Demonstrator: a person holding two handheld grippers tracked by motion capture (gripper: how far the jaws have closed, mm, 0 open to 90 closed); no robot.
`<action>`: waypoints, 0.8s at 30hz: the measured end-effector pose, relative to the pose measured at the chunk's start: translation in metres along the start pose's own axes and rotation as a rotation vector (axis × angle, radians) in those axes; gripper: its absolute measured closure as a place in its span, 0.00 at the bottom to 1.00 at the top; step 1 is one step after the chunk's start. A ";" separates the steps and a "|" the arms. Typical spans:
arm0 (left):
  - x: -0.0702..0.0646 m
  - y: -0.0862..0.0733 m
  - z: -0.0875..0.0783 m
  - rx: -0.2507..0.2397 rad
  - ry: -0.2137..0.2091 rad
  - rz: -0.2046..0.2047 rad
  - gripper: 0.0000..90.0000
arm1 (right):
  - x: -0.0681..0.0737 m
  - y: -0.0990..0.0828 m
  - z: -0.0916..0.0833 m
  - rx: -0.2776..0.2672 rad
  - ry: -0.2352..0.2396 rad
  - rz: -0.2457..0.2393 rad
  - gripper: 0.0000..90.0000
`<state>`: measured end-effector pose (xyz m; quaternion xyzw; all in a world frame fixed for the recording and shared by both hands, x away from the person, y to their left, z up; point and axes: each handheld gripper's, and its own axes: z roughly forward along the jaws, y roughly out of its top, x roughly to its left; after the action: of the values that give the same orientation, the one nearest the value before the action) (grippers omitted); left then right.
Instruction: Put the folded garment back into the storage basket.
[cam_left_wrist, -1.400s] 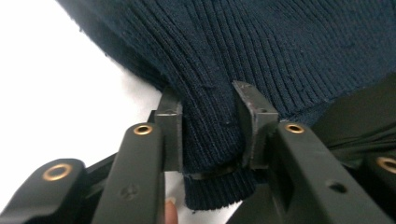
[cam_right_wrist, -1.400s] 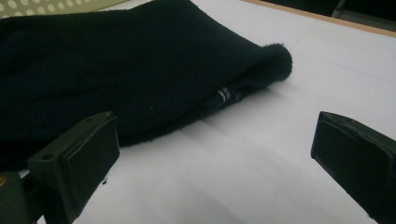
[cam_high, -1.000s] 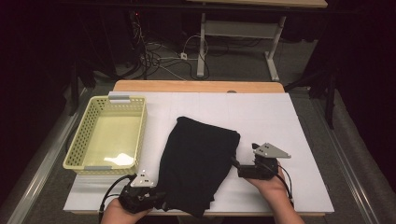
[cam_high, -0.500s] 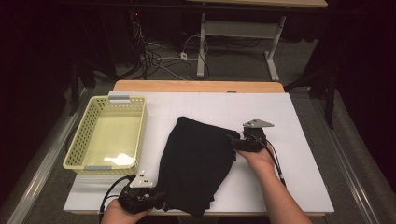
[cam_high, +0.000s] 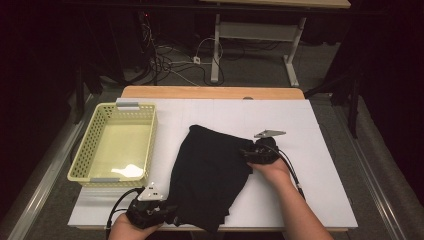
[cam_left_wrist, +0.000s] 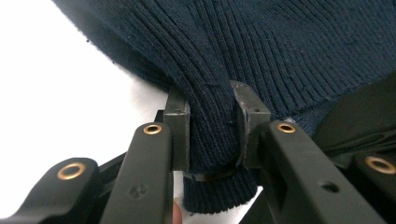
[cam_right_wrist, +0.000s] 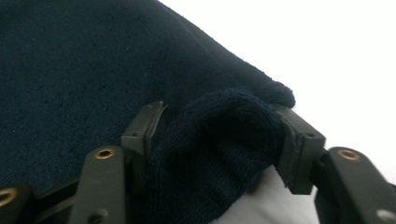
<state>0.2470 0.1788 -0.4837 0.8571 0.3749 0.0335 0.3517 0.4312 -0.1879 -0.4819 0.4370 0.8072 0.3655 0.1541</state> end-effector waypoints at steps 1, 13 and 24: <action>0.000 0.000 0.000 0.000 0.001 0.001 0.77 | -0.001 0.000 0.001 -0.001 0.004 0.004 0.50; -0.001 -0.002 0.000 -0.016 0.011 0.004 0.77 | 0.001 0.000 0.001 -0.007 0.088 0.027 0.83; -0.005 -0.001 -0.001 -0.007 0.039 0.010 0.79 | 0.008 -0.003 -0.002 -0.039 0.047 -0.041 0.88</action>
<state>0.2424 0.1772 -0.4825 0.8569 0.3772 0.0532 0.3472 0.4244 -0.1834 -0.4822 0.4086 0.8122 0.3879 0.1513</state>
